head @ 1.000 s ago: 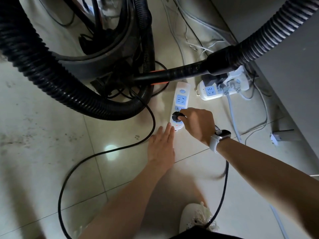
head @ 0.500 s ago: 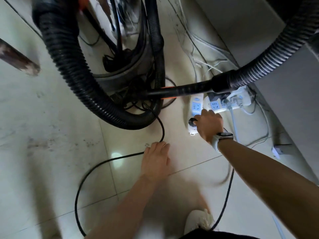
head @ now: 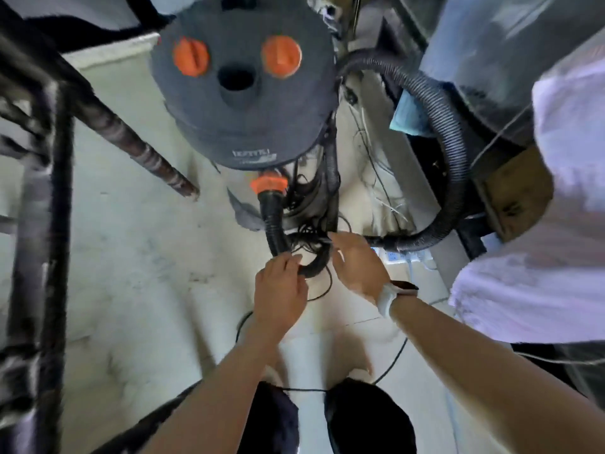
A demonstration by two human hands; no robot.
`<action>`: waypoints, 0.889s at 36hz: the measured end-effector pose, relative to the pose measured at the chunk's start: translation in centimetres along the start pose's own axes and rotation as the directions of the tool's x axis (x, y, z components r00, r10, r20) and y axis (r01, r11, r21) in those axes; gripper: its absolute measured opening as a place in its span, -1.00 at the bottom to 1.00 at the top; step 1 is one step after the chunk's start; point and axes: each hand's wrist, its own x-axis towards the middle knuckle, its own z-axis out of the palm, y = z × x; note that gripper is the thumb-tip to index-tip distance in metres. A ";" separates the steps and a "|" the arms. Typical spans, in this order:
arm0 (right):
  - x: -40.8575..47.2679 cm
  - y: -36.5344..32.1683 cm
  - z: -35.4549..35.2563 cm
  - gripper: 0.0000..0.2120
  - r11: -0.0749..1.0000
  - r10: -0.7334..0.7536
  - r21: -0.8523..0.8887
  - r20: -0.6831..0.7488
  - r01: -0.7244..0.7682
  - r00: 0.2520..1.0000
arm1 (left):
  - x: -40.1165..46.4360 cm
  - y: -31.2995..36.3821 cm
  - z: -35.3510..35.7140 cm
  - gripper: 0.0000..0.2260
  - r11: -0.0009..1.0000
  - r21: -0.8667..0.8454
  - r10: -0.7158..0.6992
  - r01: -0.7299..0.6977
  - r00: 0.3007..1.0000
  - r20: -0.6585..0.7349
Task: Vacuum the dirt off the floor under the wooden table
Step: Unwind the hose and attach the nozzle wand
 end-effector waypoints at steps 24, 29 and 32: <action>16.5 -14.6 -14.8 0.01 0.974 0.010 -0.224 -0.123 -0.038 0.992 | 20.4 -5.5 -20.3 -0.01 0.999 -0.002 -0.034 0.035 0.981 -0.192; 19.3 -14.5 -14.1 0.00 0.973 0.022 -0.224 -0.184 -0.064 0.983 | 23.2 -6.6 -20.7 -0.07 0.999 -0.043 -0.008 0.000 0.981 -0.191; 22.2 -15.6 -15.5 -0.02 0.974 0.043 -0.212 -0.199 -0.086 0.979 | 26.4 -6.9 -22.2 -0.08 0.999 -0.043 0.000 -0.008 0.982 -0.187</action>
